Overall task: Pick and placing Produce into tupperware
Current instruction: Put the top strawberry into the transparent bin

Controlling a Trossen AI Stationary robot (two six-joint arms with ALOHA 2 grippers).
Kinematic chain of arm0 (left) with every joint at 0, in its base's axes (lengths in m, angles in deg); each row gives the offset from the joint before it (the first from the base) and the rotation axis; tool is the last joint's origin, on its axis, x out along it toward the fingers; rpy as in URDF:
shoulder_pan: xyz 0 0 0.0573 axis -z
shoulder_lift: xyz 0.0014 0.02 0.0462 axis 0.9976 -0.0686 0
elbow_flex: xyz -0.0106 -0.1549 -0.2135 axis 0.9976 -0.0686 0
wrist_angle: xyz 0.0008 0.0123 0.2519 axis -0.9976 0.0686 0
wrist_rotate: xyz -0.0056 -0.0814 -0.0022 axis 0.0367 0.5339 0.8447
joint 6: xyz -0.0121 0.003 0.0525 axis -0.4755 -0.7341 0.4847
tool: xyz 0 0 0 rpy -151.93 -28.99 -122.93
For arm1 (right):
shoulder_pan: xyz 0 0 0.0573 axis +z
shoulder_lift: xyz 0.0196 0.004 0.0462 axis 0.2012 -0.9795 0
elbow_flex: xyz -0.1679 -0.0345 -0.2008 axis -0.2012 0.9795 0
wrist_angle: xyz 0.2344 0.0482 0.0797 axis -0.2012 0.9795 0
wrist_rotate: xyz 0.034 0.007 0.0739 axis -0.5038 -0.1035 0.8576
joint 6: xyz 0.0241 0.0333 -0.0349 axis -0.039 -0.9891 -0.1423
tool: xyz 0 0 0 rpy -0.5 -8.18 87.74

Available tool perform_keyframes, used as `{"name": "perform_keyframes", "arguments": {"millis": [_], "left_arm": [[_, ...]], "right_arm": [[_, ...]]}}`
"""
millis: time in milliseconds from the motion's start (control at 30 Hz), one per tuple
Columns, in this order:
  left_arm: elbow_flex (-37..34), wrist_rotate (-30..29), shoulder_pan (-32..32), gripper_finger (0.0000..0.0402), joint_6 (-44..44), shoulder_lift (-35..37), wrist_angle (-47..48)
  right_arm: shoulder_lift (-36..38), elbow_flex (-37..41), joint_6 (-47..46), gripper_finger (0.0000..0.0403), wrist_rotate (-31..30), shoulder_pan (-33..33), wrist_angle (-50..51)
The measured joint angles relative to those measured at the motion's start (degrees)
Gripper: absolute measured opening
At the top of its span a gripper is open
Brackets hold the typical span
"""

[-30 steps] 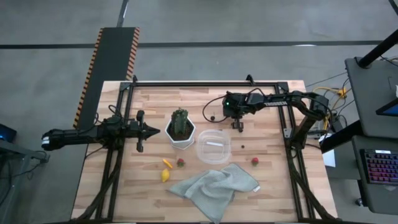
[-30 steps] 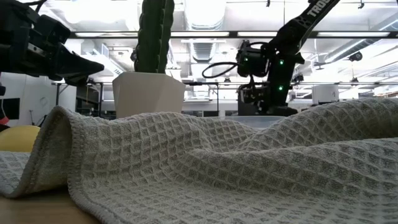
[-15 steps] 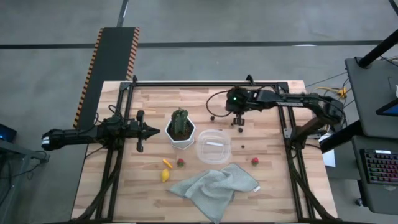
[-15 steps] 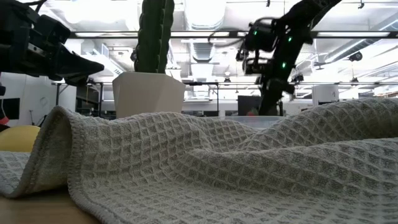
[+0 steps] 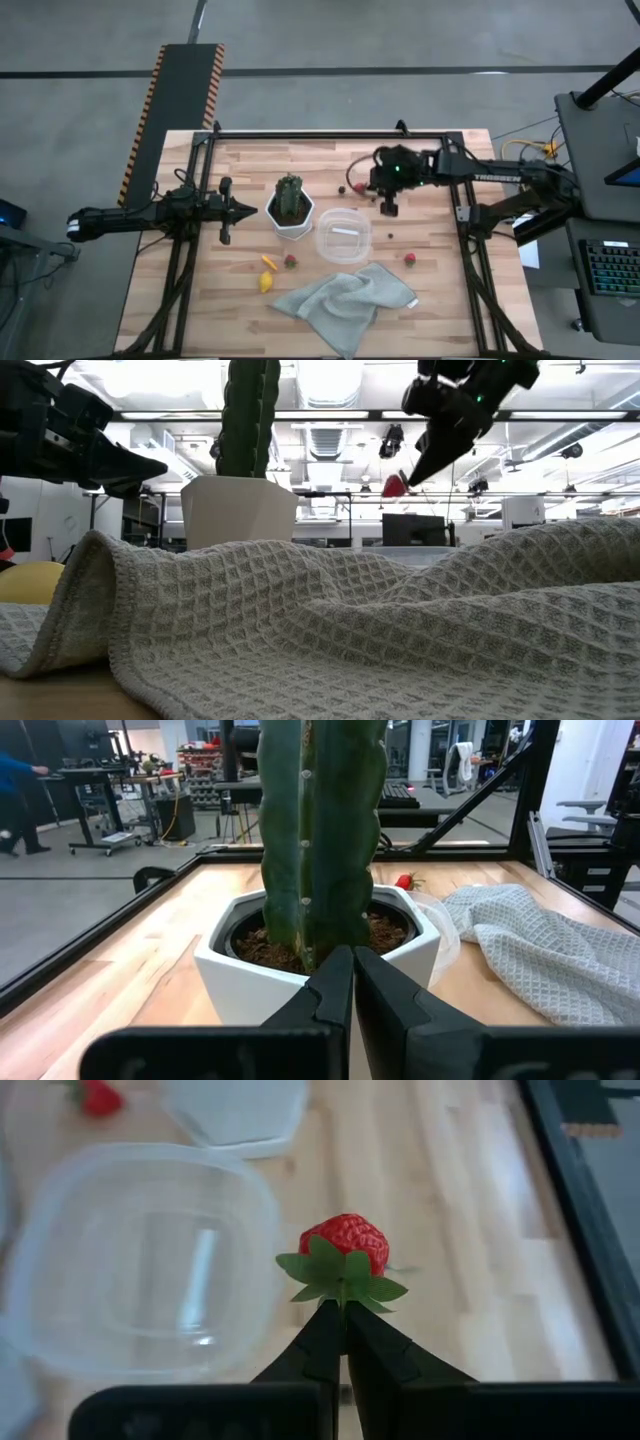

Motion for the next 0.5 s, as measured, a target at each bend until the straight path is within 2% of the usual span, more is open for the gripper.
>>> {"name": "perform_keyframes", "arguments": {"millis": [233,500], "left_arm": [[0.0,0.0,-0.02,0.0,0.0,0.06,-0.02],[0.0,0.0,0.0,0.0,0.01,0.0,-0.02]], "right_arm": [[-2.49,0.02,-4.85,0.0008,-1.77,6.61,-0.08],[-8.39,0.07,-7.05,0.0008,-1.92,10.07,-0.97]]}}
